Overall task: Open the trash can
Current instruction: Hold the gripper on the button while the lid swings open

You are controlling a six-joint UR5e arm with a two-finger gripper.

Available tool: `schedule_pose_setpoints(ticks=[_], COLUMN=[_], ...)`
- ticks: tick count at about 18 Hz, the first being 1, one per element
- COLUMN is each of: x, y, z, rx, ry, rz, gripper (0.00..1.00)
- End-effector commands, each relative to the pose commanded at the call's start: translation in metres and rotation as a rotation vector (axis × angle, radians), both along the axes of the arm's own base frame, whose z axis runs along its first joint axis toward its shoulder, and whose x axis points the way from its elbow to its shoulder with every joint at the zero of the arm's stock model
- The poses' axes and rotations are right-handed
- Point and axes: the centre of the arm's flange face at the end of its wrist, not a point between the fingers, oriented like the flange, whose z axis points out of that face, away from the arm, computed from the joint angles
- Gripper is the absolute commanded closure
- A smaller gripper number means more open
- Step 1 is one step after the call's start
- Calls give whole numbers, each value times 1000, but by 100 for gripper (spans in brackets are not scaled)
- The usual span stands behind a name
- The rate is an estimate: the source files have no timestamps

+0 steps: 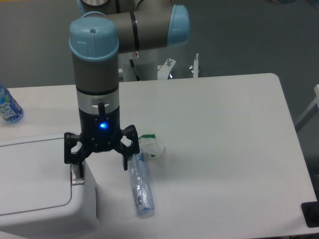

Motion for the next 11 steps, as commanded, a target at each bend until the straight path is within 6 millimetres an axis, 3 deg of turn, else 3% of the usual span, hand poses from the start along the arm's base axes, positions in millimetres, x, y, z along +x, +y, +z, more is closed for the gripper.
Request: schedule_pose_setpoints(ticks=[11], x=[1], y=[-1], z=[5], rx=[8], ry=[5], rz=[-2], gripper=[0])
